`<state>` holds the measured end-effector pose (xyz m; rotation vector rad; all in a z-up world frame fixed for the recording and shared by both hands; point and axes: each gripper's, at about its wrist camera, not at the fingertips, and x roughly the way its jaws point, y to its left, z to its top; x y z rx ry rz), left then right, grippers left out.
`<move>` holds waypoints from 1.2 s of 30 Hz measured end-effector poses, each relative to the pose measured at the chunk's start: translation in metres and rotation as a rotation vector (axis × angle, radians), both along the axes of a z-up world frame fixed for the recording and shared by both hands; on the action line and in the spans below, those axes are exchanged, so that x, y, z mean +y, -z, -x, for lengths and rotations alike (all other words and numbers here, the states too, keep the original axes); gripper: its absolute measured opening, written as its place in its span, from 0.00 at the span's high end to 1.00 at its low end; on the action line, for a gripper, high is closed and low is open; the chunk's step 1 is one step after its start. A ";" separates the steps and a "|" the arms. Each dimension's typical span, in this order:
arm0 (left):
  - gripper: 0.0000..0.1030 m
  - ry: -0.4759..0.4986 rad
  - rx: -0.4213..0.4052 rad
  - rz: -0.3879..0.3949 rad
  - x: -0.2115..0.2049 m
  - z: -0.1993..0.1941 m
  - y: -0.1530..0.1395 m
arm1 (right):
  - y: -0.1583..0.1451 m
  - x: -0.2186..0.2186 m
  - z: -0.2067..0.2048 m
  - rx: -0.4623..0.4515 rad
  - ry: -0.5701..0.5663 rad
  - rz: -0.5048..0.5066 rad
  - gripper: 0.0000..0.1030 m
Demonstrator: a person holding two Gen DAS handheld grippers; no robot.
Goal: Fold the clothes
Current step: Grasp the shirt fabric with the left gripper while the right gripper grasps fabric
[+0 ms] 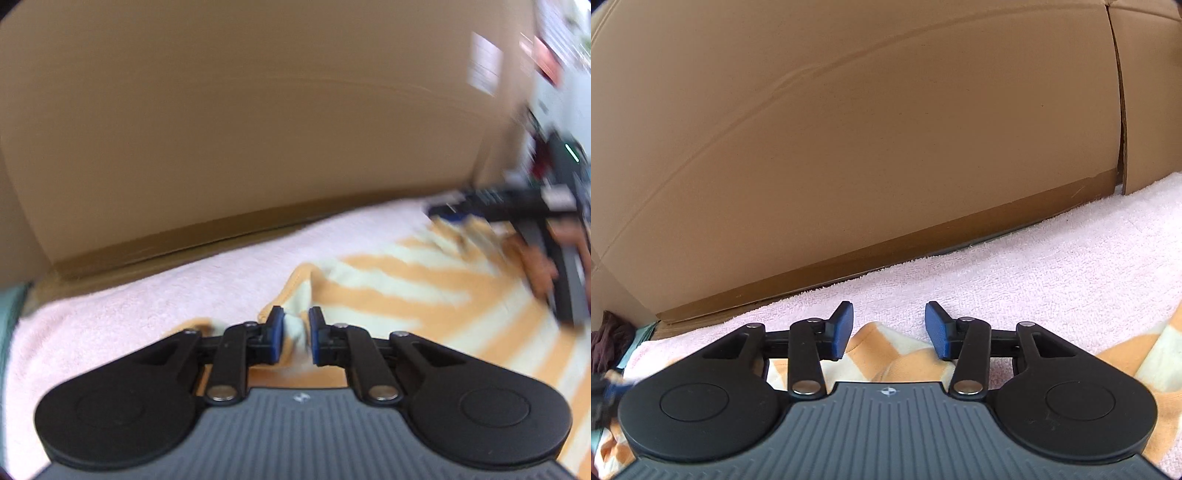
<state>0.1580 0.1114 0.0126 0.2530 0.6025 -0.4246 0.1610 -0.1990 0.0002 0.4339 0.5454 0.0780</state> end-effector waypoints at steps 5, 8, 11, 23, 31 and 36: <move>0.71 0.094 0.017 -0.192 -0.003 0.025 0.013 | -0.001 -0.010 0.000 0.000 0.002 -0.003 0.55; 0.54 0.086 0.008 -0.125 0.004 0.019 -0.006 | -0.003 -0.014 0.003 0.000 0.001 -0.004 0.54; 0.16 0.083 -0.015 -0.062 0.003 0.007 -0.019 | -0.003 -0.014 0.003 0.000 0.000 -0.004 0.54; 0.95 -0.037 0.082 0.120 0.010 -0.005 0.010 | -0.009 -0.016 0.013 0.007 0.022 0.004 0.65; 0.95 -0.228 -0.002 0.140 0.016 -0.042 0.001 | -0.018 -0.015 0.016 -0.012 -0.014 0.040 0.98; 0.95 -0.284 -0.004 0.159 0.022 -0.078 0.000 | -0.028 -0.025 0.022 -0.061 0.010 0.021 0.98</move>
